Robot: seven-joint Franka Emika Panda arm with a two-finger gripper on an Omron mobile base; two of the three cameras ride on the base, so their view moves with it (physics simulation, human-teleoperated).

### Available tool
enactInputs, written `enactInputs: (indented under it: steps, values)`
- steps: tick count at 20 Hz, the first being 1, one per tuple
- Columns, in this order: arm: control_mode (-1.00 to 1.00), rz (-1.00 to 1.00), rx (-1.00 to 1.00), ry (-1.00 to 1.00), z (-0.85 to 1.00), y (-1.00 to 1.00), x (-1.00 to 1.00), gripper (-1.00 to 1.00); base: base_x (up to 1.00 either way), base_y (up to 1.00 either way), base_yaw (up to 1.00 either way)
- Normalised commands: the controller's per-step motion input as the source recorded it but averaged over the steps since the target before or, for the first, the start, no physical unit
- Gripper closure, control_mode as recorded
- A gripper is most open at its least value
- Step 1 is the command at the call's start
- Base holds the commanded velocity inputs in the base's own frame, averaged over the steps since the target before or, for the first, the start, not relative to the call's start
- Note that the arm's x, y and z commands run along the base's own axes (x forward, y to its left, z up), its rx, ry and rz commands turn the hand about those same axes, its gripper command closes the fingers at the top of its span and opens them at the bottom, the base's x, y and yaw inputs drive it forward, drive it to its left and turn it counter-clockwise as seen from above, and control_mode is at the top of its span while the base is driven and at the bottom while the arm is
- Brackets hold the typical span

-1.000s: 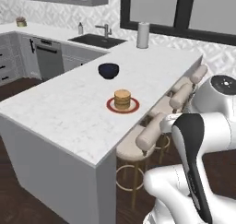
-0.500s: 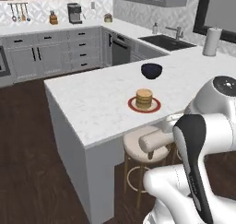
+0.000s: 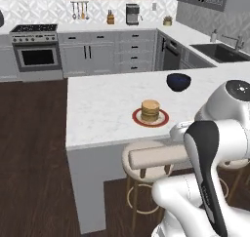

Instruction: Take the strawberry from the fridge and place it on top of the pancake, located on the dining counter.

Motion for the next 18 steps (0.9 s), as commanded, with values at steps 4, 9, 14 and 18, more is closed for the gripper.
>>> enactInputs:
  steps: [4,9,14,18]
  values:
    - [1.0,0.0,0.0,0.0,0.0,0.0,0.0,1.0,0.04,-0.17,-0.05]
    - [1.0,0.0,0.0,0.0,0.0,0.0,0.0,1.0,0.14,-0.1,-0.11]
    - [1.0,0.0,0.0,0.0,0.0,0.0,0.0,1.0,0.74,0.0,0.0]
    - [1.0,0.0,0.0,0.0,0.0,0.0,0.0,1.0,0.71,-0.14,0.03]
